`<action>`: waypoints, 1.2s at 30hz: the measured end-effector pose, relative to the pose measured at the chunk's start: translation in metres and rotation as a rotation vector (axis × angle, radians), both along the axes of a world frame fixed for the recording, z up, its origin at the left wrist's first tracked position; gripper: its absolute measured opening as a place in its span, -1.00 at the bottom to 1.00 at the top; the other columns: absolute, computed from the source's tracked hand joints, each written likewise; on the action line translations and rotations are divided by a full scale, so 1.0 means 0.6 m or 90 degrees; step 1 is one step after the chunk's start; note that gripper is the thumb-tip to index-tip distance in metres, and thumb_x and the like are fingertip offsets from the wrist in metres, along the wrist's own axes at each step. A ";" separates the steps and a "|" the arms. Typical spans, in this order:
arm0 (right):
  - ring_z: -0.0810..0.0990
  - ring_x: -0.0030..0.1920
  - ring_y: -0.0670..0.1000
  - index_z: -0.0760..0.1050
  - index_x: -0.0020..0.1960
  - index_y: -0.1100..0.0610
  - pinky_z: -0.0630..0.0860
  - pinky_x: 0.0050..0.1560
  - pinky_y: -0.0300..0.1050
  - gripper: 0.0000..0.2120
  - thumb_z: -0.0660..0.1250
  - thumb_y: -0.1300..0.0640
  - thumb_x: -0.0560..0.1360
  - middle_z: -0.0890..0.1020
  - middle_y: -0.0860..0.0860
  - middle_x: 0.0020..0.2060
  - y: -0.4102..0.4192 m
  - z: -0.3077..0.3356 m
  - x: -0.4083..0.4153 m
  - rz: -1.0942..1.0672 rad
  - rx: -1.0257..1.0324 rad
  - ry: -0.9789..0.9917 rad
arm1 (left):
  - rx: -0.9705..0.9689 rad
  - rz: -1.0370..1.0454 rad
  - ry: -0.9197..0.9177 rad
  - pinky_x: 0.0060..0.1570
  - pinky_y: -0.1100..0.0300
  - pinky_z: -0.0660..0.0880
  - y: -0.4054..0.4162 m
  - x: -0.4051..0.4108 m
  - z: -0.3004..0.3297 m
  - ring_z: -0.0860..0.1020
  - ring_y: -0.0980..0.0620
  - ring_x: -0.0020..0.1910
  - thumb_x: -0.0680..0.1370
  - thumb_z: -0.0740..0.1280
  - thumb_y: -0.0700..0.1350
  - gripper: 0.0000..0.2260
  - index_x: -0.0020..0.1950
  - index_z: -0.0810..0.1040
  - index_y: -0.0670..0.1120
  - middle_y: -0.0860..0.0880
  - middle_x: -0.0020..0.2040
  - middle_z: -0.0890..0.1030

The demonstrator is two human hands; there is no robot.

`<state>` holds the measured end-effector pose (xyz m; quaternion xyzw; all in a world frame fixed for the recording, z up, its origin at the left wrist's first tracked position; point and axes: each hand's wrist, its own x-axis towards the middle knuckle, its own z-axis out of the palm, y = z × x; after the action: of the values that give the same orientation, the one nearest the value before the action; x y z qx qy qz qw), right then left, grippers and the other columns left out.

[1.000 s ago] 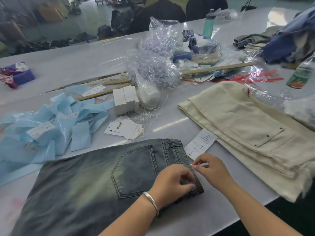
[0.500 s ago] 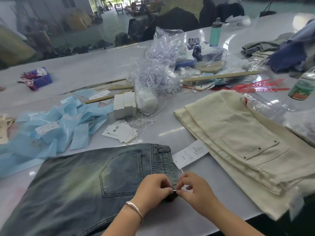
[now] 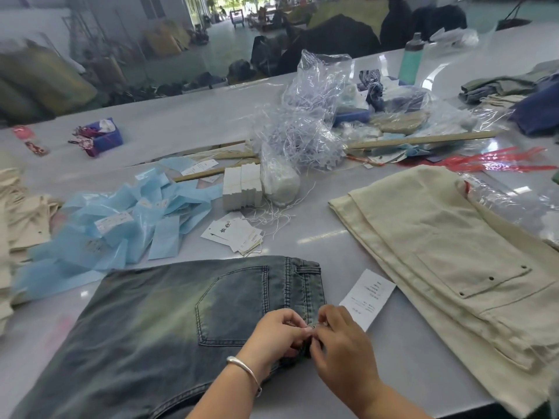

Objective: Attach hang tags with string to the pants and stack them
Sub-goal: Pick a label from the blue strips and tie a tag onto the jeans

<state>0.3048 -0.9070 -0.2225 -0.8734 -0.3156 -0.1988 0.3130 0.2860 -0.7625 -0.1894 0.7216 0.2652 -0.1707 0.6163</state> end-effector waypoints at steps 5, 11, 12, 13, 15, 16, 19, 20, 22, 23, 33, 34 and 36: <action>0.41 -0.20 -0.08 0.57 -0.39 0.13 0.39 -0.30 -0.21 -0.77 0.56 0.37 0.17 0.50 -0.01 -0.27 0.010 -0.031 -0.010 -0.070 0.118 0.153 | -0.038 0.054 0.012 -0.43 0.31 0.48 0.000 -0.007 -0.007 0.58 0.16 -0.41 0.56 0.30 -0.33 -0.87 -0.08 0.61 -0.16 -0.01 -0.34 0.62; 0.41 -0.19 -0.16 0.67 -0.27 0.09 0.39 -0.18 -0.35 -0.79 0.56 0.37 0.22 0.47 -0.08 -0.26 0.006 -0.051 -0.018 -0.074 0.215 0.205 | -0.072 0.059 0.038 -0.31 0.28 0.50 0.008 -0.016 -0.013 0.64 0.13 -0.30 0.47 0.45 -0.30 -0.93 -0.12 0.67 -0.15 -0.04 -0.28 0.67; 0.41 -0.18 -0.17 0.68 -0.27 0.08 0.38 -0.17 -0.37 -0.80 0.56 0.35 0.22 0.47 -0.08 -0.25 0.004 -0.053 -0.018 -0.074 0.216 0.203 | -0.056 0.040 0.050 -0.31 0.29 0.46 0.009 -0.014 -0.012 0.63 0.16 -0.30 0.47 0.45 -0.27 -0.93 -0.14 0.67 -0.10 -0.01 -0.30 0.67; 0.41 -0.18 -0.17 0.68 -0.27 0.08 0.38 -0.17 -0.36 -0.79 0.57 0.35 0.22 0.47 -0.08 -0.25 0.003 -0.054 -0.018 -0.072 0.214 0.199 | -0.041 0.025 0.059 -0.31 0.31 0.41 0.010 -0.013 -0.010 0.62 0.18 -0.32 0.48 0.45 -0.24 -0.92 -0.16 0.67 -0.07 0.00 -0.31 0.67; 0.41 -0.16 -0.17 0.68 -0.28 0.06 0.40 -0.17 -0.34 -0.76 0.59 0.36 0.21 0.49 -0.07 -0.24 -0.001 -0.057 -0.016 -0.065 0.211 0.199 | -0.028 0.010 0.064 -0.38 0.33 0.32 0.011 -0.008 -0.009 0.60 0.20 -0.36 0.49 0.44 -0.23 -0.91 -0.19 0.66 -0.07 0.01 -0.35 0.65; 0.42 -0.15 -0.17 0.68 -0.28 0.06 0.40 -0.16 -0.34 -0.76 0.60 0.36 0.21 0.50 -0.06 -0.22 -0.002 -0.057 -0.014 -0.058 0.210 0.203 | -0.018 0.003 0.064 -0.42 0.33 0.29 0.010 -0.005 -0.010 0.59 0.20 -0.38 0.50 0.43 -0.23 -0.89 -0.21 0.65 -0.07 0.02 -0.37 0.64; 0.46 -0.12 -0.15 0.66 -0.31 0.04 0.43 -0.10 -0.34 -0.77 0.54 0.36 0.24 0.54 -0.05 -0.14 -0.009 -0.054 -0.012 -0.025 0.233 0.238 | 0.026 -0.003 0.056 -0.48 0.35 0.25 0.004 -0.001 -0.011 0.57 0.22 -0.41 0.53 0.40 -0.20 -0.85 -0.23 0.62 -0.05 0.06 -0.40 0.61; 0.48 -0.09 -0.15 0.65 -0.33 0.04 0.43 -0.05 -0.35 -0.78 0.47 0.36 0.24 0.55 -0.04 -0.10 -0.014 -0.051 -0.010 -0.020 0.254 0.256 | 0.025 0.009 0.050 -0.50 0.36 0.25 0.002 -0.001 -0.012 0.56 0.23 -0.42 0.54 0.38 -0.20 -0.85 -0.22 0.61 -0.06 0.07 -0.39 0.63; 0.51 -0.01 -0.12 0.59 -0.36 0.07 0.41 0.00 -0.33 -0.78 0.29 0.36 0.20 0.56 -0.04 -0.02 -0.034 -0.039 0.001 -0.040 0.296 0.296 | 0.002 0.042 0.037 -0.55 0.37 0.24 -0.003 0.000 -0.012 0.55 0.23 -0.41 0.58 0.33 -0.20 -0.87 -0.17 0.60 -0.09 0.08 -0.28 0.69; 0.53 0.04 -0.06 0.56 -0.34 0.09 0.39 0.00 -0.30 -0.76 0.23 0.37 0.18 0.56 -0.04 0.02 -0.049 -0.035 0.010 -0.062 0.292 0.297 | -0.023 0.065 0.029 -0.56 0.37 0.23 -0.004 0.000 -0.012 0.55 0.22 -0.40 0.60 0.31 -0.20 -0.87 -0.13 0.58 -0.11 0.07 -0.20 0.72; -0.02 0.52 -0.22 0.32 0.42 -0.14 -0.33 0.47 -0.16 -0.42 0.11 0.28 0.48 0.26 -0.32 0.43 -0.116 -0.033 0.092 0.078 -0.289 0.299 | -0.257 0.192 -0.098 -0.50 0.33 0.44 -0.018 0.014 -0.004 0.53 0.10 -0.41 0.61 0.26 -0.27 -0.96 -0.03 0.49 -0.19 -0.06 -0.33 0.61; 0.07 0.50 -0.22 0.42 0.35 -0.12 -0.32 0.46 -0.16 -0.52 0.13 0.26 0.51 0.36 -0.29 0.39 -0.113 -0.026 0.098 0.076 -0.279 0.294 | -0.258 0.192 -0.113 -0.48 0.32 0.46 -0.019 0.015 -0.001 0.53 0.09 -0.41 0.61 0.27 -0.29 -0.97 -0.01 0.48 -0.20 -0.07 -0.33 0.61; 0.35 0.38 -0.20 0.56 0.16 -0.08 -0.24 0.46 -0.17 -0.67 0.19 0.24 0.54 0.57 -0.23 0.17 -0.110 -0.005 0.113 0.056 -0.224 0.294 | -0.242 0.188 -0.140 -0.44 0.30 0.50 -0.019 0.016 0.005 0.54 0.08 -0.41 0.59 0.27 -0.33 -0.94 0.05 0.48 -0.22 -0.09 -0.33 0.62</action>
<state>0.3726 -0.9730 -0.2255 -0.9219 -0.3032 0.0769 0.2286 0.2958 -0.7741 -0.1862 0.5606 0.2623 -0.0466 0.7841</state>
